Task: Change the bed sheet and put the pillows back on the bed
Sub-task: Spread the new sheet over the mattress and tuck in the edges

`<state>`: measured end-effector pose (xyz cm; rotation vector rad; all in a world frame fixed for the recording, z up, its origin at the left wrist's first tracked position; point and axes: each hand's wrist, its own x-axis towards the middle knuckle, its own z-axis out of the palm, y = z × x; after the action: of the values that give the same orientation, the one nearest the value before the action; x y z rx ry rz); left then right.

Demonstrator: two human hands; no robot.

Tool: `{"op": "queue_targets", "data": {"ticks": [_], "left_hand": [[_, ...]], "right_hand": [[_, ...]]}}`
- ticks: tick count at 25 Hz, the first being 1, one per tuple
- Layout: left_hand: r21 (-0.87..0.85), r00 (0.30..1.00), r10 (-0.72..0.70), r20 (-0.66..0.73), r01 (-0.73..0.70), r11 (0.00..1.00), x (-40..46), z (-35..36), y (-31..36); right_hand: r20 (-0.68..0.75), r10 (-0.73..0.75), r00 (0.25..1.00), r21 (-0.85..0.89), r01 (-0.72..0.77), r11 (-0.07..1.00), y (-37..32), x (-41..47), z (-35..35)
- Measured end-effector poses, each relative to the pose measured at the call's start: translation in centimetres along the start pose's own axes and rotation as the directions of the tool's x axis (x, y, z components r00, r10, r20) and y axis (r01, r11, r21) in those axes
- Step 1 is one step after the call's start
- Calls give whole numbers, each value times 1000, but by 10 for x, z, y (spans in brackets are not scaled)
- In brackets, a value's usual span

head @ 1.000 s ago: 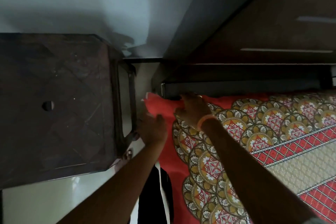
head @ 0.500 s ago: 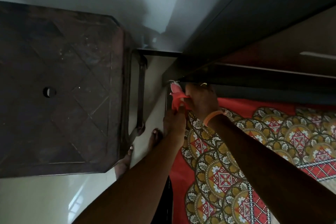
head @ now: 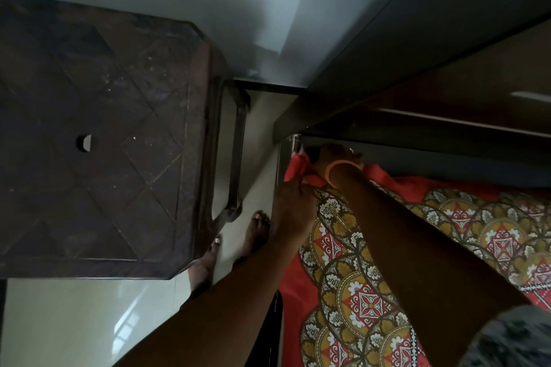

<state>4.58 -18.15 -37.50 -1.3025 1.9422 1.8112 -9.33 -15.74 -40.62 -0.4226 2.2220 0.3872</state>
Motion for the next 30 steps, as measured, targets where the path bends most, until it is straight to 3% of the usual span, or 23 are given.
{"op": "queue_targets", "data": {"ticks": [2, 3, 6, 8, 10, 11, 14, 16, 18, 19, 21, 23, 24, 28, 30], "left_hand": [[22, 985, 174, -8, -174, 985, 3, 0, -2], [33, 983, 183, -6, -183, 983, 9, -1, -3], [42, 996, -5, 90, 1, 999, 24, 3, -2], [100, 956, -166, 241, 146, 984, 41, 3, 9], [224, 894, -246, 375, 170, 960, 65, 2, 18], [324, 866, -242, 437, 100, 941, 75, 1, 22], [532, 829, -188, 527, -149, 834, 91, 2, 28], [652, 857, -82, 509, -322, 687, 91, 1, 26], [781, 902, 13, 433, -382, 493, 92, -5, 29], [816, 917, 5, 400, -358, 454, 91, -6, 31], [813, 943, 35, 331, -303, 498, 86, -3, 31], [755, 972, 128, 196, -233, 613, 79, 0, 33], [721, 974, 168, 155, -228, 655, 75, 2, 34], [555, 912, 206, 356, -383, 738, 66, 10, 41], [421, 870, 123, 478, -350, 837, 64, 17, 50]], "right_hand": [[147, -131, 980, 77, 120, 990, 8, 7, -4], [195, -199, 960, 93, 183, 979, 10, 9, -5], [212, -221, 952, 52, 215, 975, 16, 9, -9], [194, -222, 956, 54, 215, 975, 21, 9, -10], [182, -276, 944, 175, 245, 954, 25, 7, -10], [190, -322, 927, 217, 280, 935, 26, 7, -10], [246, -327, 913, 219, 276, 936, 24, 10, -7], [221, -276, 935, 229, 226, 947, 22, 15, -3], [242, -248, 938, 185, 206, 961, 20, 21, 0], [266, -244, 933, 134, 215, 967, 18, 22, 1], [193, -212, 958, -66, 228, 971, 9, 20, 1], [-80, -199, 977, -255, 173, 951, -2, 12, -2], [-221, -219, 950, -269, 157, 950, -3, 3, -4], [-536, -169, 827, 5, 203, 979, 64, -39, -2], [-447, -1, 894, 264, 133, 955, 117, -51, -9]]}}
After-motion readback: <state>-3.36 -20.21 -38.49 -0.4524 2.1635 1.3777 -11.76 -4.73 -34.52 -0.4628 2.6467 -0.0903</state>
